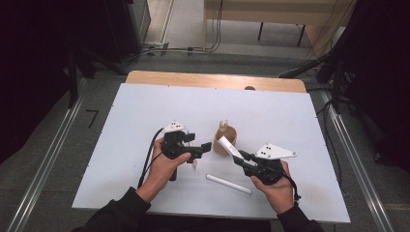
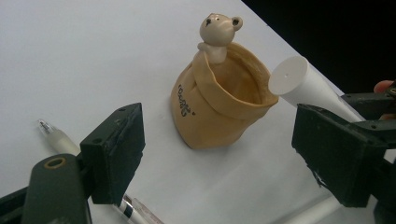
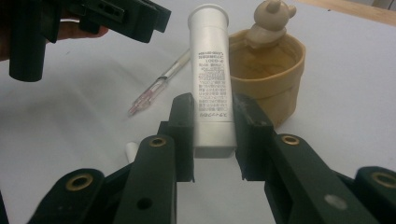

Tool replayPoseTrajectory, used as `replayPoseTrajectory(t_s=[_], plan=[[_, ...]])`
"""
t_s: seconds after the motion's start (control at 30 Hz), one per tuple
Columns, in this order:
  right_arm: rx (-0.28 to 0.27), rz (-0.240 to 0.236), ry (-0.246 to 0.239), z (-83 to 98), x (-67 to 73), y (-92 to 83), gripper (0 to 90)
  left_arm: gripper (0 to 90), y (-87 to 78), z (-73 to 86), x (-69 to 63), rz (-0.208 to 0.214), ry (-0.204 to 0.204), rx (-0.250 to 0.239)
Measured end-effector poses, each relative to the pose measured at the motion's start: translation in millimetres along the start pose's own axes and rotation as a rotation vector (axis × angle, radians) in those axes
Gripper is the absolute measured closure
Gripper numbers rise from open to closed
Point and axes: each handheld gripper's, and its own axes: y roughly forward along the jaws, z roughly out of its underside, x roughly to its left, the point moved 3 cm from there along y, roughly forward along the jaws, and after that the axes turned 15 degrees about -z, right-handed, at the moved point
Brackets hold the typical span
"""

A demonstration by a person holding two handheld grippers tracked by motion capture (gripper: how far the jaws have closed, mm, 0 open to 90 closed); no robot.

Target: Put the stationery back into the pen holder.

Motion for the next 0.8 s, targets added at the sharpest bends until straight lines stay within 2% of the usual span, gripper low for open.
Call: replayPoseTrajectory(t_s=[0.27, 0.67, 0.8], plan=[[0.008, -0.017, -0.023, -3.6, 6.6, 9.4, 69.0, 19.6, -1.0, -1.0, -2.3, 0.037, -0.023, 0.002], [0.010, -0.036, -0.053, -8.2, 14.9, 27.2, 69.1, 20.2, -1.0, -0.4, -6.7, 0.070, -0.029, 0.010], [0.007, -0.045, -0.065, -10.1, 18.2, 33.3, 69.1, 21.2, -1.5, -0.9, -7.9, 0.088, -0.046, 0.009]])
